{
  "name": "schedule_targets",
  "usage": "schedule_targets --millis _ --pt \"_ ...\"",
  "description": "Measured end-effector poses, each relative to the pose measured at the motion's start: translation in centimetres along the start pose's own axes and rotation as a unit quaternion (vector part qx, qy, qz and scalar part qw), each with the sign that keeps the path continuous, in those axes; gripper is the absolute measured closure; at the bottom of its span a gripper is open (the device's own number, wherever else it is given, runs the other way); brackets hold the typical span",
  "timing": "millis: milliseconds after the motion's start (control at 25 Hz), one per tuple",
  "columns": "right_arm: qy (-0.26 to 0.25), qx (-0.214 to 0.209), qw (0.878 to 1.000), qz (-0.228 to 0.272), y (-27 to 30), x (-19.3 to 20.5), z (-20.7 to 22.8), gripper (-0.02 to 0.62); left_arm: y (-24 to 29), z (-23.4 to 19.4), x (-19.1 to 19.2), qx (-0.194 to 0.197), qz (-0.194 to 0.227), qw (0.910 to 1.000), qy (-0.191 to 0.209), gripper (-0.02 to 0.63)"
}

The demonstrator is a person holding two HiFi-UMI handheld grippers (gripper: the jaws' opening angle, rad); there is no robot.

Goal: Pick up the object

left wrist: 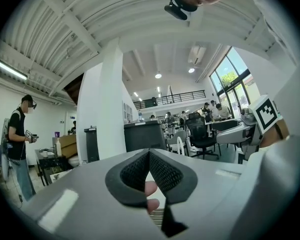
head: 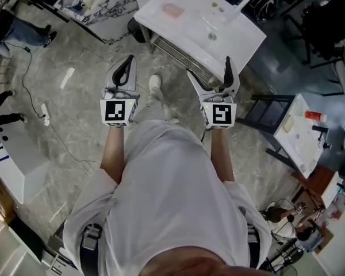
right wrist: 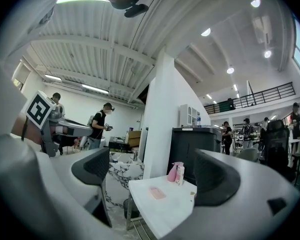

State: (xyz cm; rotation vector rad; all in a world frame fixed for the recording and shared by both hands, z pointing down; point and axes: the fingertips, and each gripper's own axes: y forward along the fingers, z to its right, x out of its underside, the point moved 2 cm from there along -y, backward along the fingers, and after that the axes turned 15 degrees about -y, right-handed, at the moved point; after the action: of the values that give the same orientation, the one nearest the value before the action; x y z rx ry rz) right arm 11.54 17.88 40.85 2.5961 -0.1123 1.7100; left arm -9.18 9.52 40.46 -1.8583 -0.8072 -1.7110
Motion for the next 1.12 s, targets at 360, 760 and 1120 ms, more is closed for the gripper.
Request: schedule_targets --millis 360,760,1120 --pt "0.001 -0.014 0.999 -0.034 13.7 2.0 1.7 0.069 11.4 -8.7 -0.7 0.009 0.005 0.9998 -0.016 0.609" --pt "-0.010 -0.038 0.995 -0.095 27.4 5.4 2.0 0.069 21.5 -18.4 -1.2 0.034 -0.017 0.9990 -0.024 0.609" --pt "-0.026 -0.093 0.985 -0.143 33.8 10.6 0.9 0.068 24.3 -22.3 -0.2 0.010 -0.027 0.9990 -0.036 0.609"
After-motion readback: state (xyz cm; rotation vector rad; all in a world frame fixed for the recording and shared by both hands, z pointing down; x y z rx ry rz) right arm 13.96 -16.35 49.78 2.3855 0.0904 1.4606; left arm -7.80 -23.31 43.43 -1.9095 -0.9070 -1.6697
